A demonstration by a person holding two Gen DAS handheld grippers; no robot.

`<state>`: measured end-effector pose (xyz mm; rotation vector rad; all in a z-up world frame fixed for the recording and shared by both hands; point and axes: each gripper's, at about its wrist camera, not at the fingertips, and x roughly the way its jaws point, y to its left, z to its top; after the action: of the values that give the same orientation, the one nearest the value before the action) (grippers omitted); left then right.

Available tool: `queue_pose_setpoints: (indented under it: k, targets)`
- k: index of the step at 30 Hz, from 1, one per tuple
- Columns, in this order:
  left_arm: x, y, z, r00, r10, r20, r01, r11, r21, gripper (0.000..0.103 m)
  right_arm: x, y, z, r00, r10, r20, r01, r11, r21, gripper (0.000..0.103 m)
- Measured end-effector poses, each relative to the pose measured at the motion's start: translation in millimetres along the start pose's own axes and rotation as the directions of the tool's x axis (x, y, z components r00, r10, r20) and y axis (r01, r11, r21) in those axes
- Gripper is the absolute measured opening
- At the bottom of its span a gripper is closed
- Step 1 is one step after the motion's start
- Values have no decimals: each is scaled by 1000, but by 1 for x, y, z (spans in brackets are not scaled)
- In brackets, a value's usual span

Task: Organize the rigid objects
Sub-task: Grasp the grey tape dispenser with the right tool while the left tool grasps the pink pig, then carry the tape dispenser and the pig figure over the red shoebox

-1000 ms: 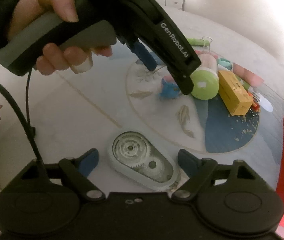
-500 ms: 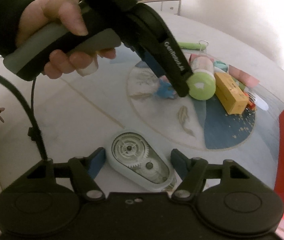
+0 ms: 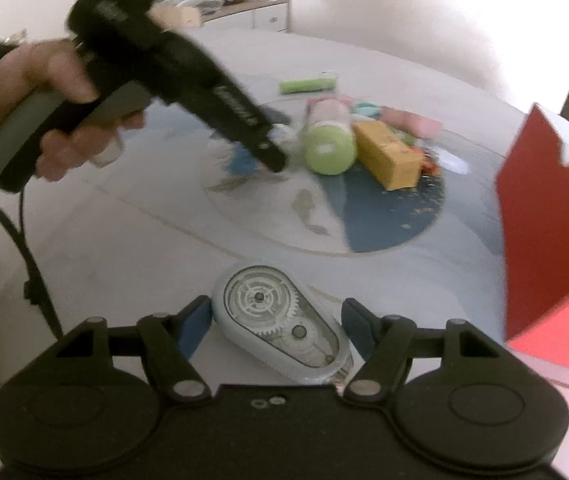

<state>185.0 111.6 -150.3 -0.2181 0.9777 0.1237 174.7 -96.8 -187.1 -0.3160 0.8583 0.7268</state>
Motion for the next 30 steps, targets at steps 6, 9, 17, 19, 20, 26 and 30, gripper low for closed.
queue_pose_setpoints:
  k: [6, 9, 17, 19, 20, 26, 30]
  targets:
    - [-16, 2, -3, 1000, -9, 18, 9, 1000, -29, 37, -32, -11, 1, 999, -29, 41, 28, 999, 40, 71]
    - [-26, -1, -3, 999, -11, 35, 12, 999, -35, 37, -47, -16, 5, 998, -43, 56, 39, 998, 58, 71]
    - [-55, -20, 6, 996, -46, 76, 47, 999, -16, 37, -86, -42, 22, 990, -74, 121, 63, 994, 93, 71]
    - [-60, -29, 11, 996, -48, 80, 49, 999, -7, 37, -94, -50, 27, 987, -82, 139, 70, 993, 93, 71]
    - [-63, -33, 14, 996, -46, 81, 47, 999, -5, 37, -99, -55, 30, 985, -89, 148, 76, 993, 94, 71]
    - [-73, -64, 36, 991, -69, 111, 67, 997, 24, 37, -116, -90, 44, 976, -117, 181, 98, 989, 111, 71]
    - [-75, -85, 49, 988, -85, 126, 79, 996, 50, 37, -125, -115, 46, 971, -142, 190, 119, 985, 129, 71]
